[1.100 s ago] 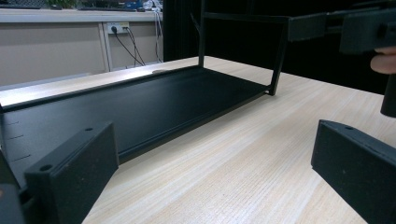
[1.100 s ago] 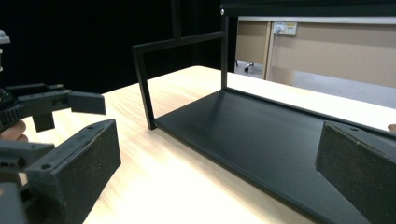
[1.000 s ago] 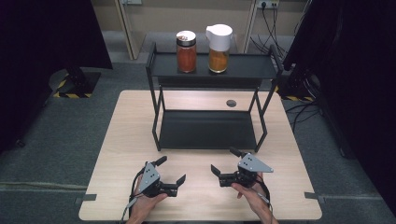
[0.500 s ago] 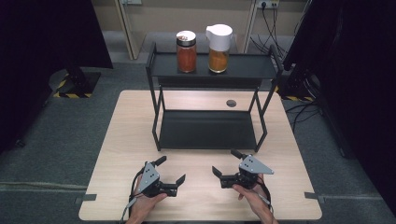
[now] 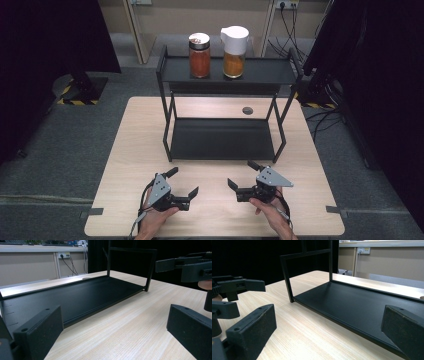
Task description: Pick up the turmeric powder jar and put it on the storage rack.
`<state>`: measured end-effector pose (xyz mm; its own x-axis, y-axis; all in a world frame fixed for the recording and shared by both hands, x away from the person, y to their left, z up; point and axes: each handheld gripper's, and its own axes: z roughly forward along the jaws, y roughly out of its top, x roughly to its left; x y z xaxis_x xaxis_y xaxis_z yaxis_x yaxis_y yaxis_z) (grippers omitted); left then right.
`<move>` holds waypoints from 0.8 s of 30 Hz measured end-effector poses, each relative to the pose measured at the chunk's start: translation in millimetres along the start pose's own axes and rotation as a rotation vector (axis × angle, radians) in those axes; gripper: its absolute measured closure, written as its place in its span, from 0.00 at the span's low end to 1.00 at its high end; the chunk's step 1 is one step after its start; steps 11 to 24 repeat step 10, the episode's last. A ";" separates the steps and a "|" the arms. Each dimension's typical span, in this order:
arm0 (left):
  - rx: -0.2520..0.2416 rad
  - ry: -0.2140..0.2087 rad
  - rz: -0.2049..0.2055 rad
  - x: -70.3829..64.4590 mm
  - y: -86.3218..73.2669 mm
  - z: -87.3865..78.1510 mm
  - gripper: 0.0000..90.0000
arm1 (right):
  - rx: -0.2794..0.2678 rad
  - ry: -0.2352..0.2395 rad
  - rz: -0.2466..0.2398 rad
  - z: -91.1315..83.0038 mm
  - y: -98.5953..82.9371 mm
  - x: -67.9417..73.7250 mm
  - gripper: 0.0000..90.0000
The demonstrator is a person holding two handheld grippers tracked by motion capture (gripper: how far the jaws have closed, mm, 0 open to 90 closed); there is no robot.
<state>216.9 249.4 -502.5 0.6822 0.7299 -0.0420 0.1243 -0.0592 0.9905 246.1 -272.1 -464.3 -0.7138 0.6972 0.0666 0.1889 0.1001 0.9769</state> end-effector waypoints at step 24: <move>-0.001 0.002 0.001 -0.1 0.3 -0.1 0.00 | -0.004 0.000 -0.002 -0.7 -1.6 -0.4 0.00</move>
